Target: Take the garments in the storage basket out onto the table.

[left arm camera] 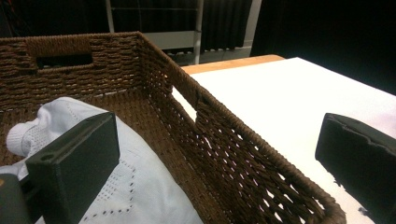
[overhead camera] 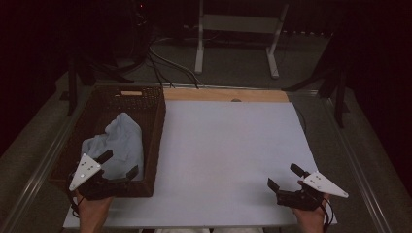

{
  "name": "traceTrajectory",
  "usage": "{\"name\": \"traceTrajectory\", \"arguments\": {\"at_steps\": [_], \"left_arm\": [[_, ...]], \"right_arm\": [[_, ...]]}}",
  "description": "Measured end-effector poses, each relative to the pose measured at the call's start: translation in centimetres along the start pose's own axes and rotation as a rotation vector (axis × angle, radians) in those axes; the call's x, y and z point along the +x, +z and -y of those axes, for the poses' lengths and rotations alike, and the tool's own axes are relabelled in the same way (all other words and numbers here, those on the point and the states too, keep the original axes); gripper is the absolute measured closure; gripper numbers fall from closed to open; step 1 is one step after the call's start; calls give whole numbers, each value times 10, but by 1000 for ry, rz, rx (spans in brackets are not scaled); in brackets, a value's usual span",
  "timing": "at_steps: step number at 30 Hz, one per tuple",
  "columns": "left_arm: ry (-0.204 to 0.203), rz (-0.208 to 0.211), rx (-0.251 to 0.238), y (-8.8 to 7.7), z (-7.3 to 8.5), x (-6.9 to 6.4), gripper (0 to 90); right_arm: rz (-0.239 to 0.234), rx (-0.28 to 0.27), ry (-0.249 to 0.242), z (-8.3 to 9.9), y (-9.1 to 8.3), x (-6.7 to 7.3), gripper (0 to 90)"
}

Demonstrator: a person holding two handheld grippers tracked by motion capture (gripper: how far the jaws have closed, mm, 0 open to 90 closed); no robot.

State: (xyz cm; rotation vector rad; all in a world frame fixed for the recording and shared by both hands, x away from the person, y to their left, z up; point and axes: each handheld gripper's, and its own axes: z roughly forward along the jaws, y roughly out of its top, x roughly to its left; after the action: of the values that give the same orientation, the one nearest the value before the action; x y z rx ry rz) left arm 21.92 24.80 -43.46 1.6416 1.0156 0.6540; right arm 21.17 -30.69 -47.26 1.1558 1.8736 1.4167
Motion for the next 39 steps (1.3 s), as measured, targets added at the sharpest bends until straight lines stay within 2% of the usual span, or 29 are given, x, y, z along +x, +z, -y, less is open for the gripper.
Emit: {"name": "traceTrajectory", "arguments": {"at_steps": [21, 39], "left_arm": [[-10, -24, 10, -13, -16, 7, 13], [17, -18, 45, -11, -30, 14, 13]], "right_arm": [[1, -5, 12, 1, 0, -1, 0], [1, -3, 8, 2, 2, 1, 0]]}}
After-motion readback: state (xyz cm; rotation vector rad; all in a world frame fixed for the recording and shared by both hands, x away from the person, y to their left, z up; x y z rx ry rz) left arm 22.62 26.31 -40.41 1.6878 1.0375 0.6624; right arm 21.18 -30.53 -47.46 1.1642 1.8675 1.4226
